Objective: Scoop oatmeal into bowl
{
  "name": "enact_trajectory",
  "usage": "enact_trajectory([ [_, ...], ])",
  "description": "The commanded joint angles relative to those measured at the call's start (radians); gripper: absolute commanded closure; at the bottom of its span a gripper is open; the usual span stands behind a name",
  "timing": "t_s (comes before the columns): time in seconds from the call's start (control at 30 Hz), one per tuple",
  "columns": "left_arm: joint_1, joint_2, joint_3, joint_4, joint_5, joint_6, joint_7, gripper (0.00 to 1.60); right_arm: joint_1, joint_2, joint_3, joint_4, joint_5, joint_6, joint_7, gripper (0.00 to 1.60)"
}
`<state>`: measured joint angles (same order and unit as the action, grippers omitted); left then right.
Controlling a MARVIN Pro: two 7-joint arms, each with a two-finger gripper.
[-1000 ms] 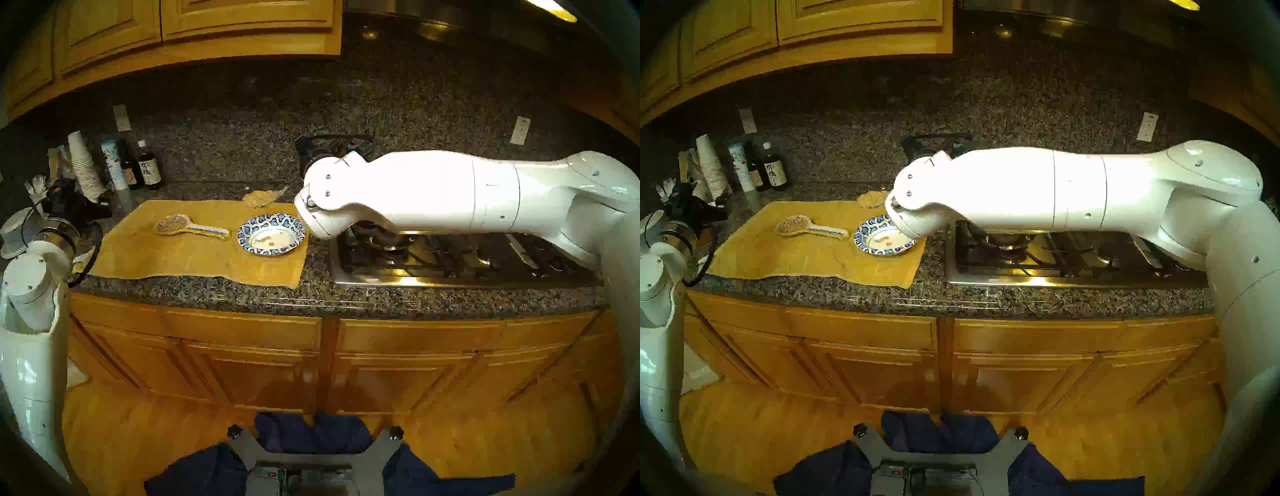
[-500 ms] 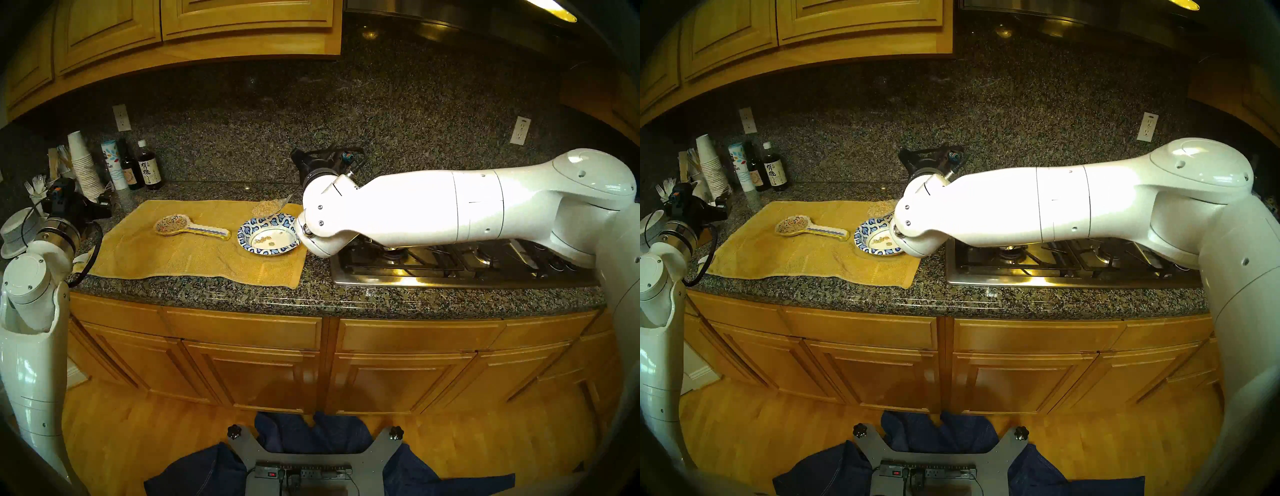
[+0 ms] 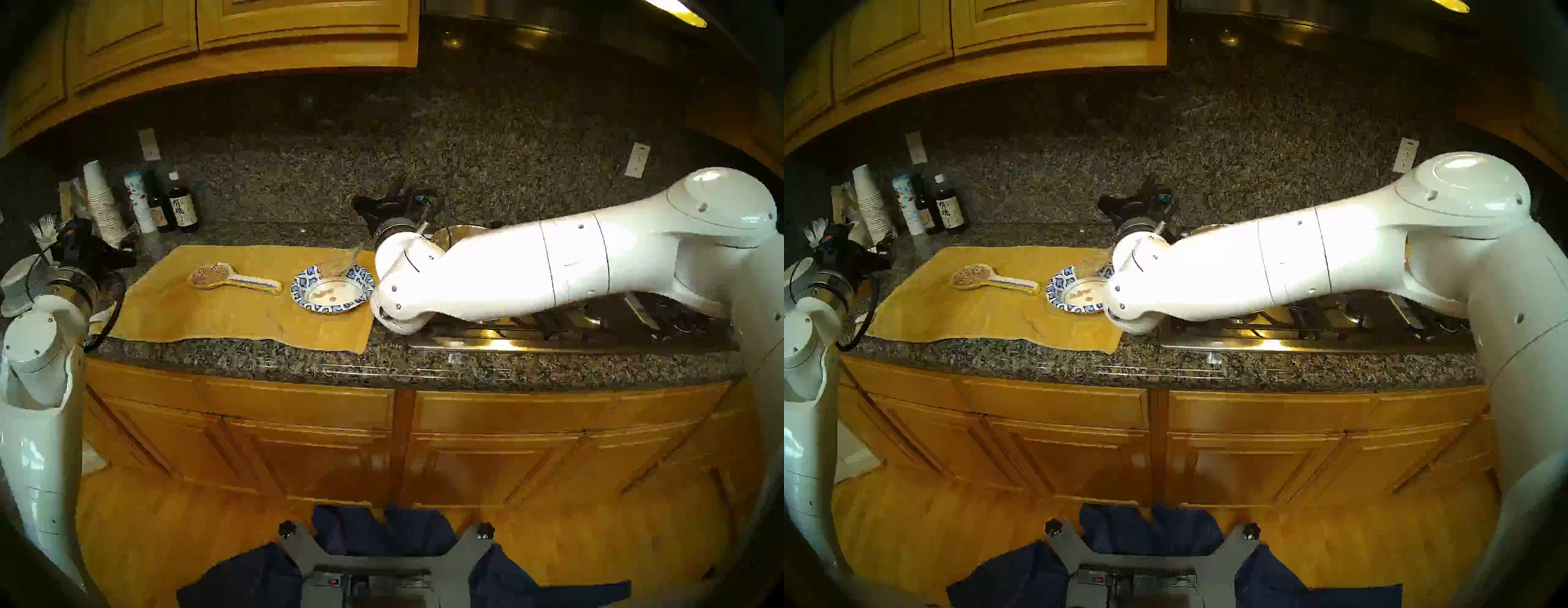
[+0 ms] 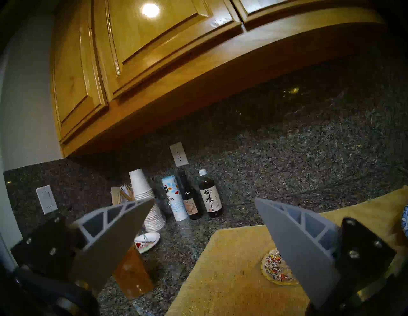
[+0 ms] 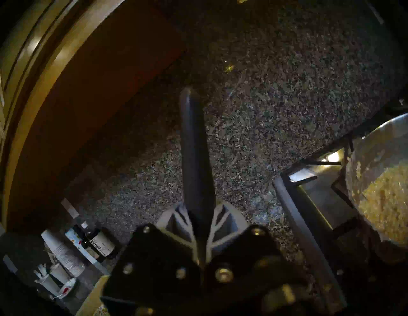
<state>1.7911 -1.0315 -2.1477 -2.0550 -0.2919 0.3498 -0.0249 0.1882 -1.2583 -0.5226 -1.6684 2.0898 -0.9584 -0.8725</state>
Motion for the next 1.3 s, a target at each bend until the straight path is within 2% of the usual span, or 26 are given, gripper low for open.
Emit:
enact_trajectory([
  [0.0, -0.018, 0.014, -0.010, -0.026, 0.002, -0.014, 0.000, 0.00, 0.107, -0.021, -0.033, 0.002, -0.098, -0.002, -0.085, 1.60],
  [0.6, -0.017, 0.015, -0.009, -0.025, -0.001, -0.012, 0.003, 0.00, 0.195, -0.132, -0.286, 0.023, -0.335, -0.002, -0.069, 1.60],
  [0.97, -0.016, 0.016, -0.008, -0.023, -0.002, -0.010, 0.005, 0.00, 0.236, -0.203, -0.434, 0.056, -0.513, -0.002, -0.048, 1.60],
  [1.03, -0.016, 0.016, -0.008, -0.023, -0.002, -0.010, 0.005, 0.00, 0.235, -0.206, -0.441, 0.056, -0.521, -0.002, -0.046, 1.60],
  [1.13, -0.016, 0.016, -0.007, -0.023, -0.003, -0.010, 0.006, 0.00, 0.236, -0.233, -0.499, 0.067, -0.589, 0.005, -0.044, 1.60],
  [1.27, -0.015, 0.017, -0.007, -0.023, -0.003, -0.010, 0.007, 0.00, 0.236, -0.252, -0.534, 0.076, -0.640, 0.009, -0.046, 1.60],
])
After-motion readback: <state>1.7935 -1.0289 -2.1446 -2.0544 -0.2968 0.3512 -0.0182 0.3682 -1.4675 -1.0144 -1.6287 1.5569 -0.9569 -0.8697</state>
